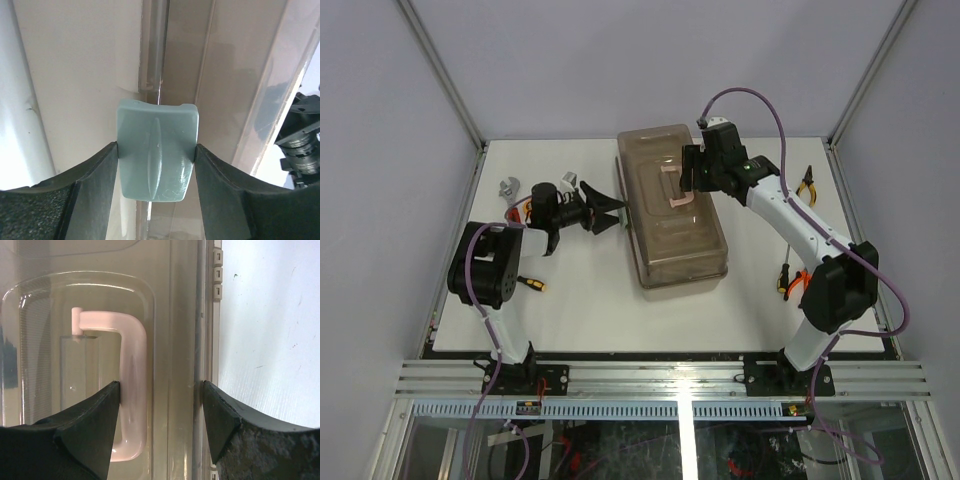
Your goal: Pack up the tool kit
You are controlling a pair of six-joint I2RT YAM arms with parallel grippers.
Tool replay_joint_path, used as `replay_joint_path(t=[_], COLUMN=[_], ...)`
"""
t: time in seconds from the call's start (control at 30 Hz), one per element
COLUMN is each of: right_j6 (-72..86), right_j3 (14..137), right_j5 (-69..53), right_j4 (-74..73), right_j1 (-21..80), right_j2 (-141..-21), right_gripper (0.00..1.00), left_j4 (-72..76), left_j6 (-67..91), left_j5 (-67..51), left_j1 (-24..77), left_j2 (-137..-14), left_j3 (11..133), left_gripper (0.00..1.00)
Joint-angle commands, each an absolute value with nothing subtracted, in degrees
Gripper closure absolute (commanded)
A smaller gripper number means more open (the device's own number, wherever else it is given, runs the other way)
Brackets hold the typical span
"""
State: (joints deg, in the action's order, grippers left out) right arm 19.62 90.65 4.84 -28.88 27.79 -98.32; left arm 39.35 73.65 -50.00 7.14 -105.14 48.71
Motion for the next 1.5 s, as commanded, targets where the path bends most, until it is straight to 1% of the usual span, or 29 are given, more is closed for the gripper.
replay_joint_path(t=[0.0, 0.1, 0.13, 0.17, 0.2, 0.23, 0.27, 0.37, 0.5, 0.63, 0.73, 0.8, 0.87, 1.03, 1.07, 1.13, 1.2, 1.23, 1.47], right_j6=[21.4, 21.4, 21.5, 21.6, 21.7, 21.6, 21.7, 21.5, 21.3, 21.0, 21.0, 20.9, 20.7, 20.1, 19.9, 19.5, 19.3, 19.3, 18.7], right_j3=[85.0, 84.7, 84.7, 84.7, 84.9, 84.9, 85.0, 85.3, 85.6, 86.1, 86.6, 87.1, 87.5, 89.1, 89.5, 89.9, 90.1, 90.2, 92.5], right_j5=[-5.8, -7.0, -7.2, -7.5, -7.6, -7.8, -7.9, -8.2, -8.3, -8.4, -8.7, -9.0, -8.9, -8.0, -7.9, -8.0, -8.6, -8.9, -9.9], right_j4=[-42.1, -41.5, -41.4, -41.3, -41.2, -41.2, -41.3, -41.3, -41.5, -41.8, -41.8, -42.1, -42.2, -43.1, -43.4, -43.7, -43.7, -43.6, -45.0], right_j1=[32.4, 32.5, 32.4, 32.4, 32.4, 32.4, 32.4, 32.4, 32.4, 32.4, 32.4, 32.5, 32.4, 32.4, 32.4, 32.4, 32.4, 32.3, 32.3], right_j2=[-103.8, -103.5, -103.5, -103.4, -103.4, -103.5, -103.6, -103.7, -103.6, -103.6, -103.8, -103.9, -103.7, -103.4, -103.4, -103.3, -103.1, -103.0, -102.7], right_gripper=[0.39, 0.44, 0.45, 0.47, 0.48, 0.49, 0.5, 0.53, 0.58, 0.65, 0.76, 0.89, 0.99, 1.0, 1.0, 1.0, 1.0, 1.0, 1.0], left_j4=[66.2, 67.4, 66.9, 66.2, 65.8, 65.2, 64.7, 61.8, 53.8, 47.5, 42.4, 41.0, 40.5, 37.9, 37.4, 35.2, 33.1, 32.3, 32.0], left_j6=[87.2, 87.6, 87.0, 86.4, 85.7, 85.1, 84.6, 81.5, 75.1, 69.4, 65.2, 63.9, 63.6, 61.7, 61.3, 60.1, 58.7, 58.2, 58.4], left_j5=[-59.6, -59.9, -60.2, -60.4, -60.5, -60.6, -60.8, -61.0, -61.1, -61.6, -61.6, -61.5, -61.4, -60.8, -60.8, -60.7, -60.5, -60.4, -60.4], left_j1=[9.5, 8.7, 8.5, 8.3, 8.1, 7.9, 7.7, 7.3, 6.5, 5.8, 5.5, 5.5, 5.5, 5.5, 5.5, 5.5, 5.5, 5.5, 5.5], left_j2=[-104.2, -104.0, -103.8, -103.7, -103.5, -103.4, -103.4, -102.9, -101.8, -100.8, -100.5, -100.8, -101.3, -102.5, -102.7, -102.9, -102.9, -102.8, -102.9], left_j3=[47.0, 46.2, 45.9, 45.7, 45.3, 45.0, 44.6, 43.8, 43.3, 43.1, 43.6, 43.9, 44.1, 45.5, 45.8, 46.7, 48.0, 48.4, 50.0], left_gripper=[1.0, 1.0, 0.97, 0.9, 0.82, 0.69, 0.62, 0.54, 0.53, 0.52, 0.48, 0.47, 0.47, 0.47, 0.45, 0.34, 0.2, 0.15, 0.13])
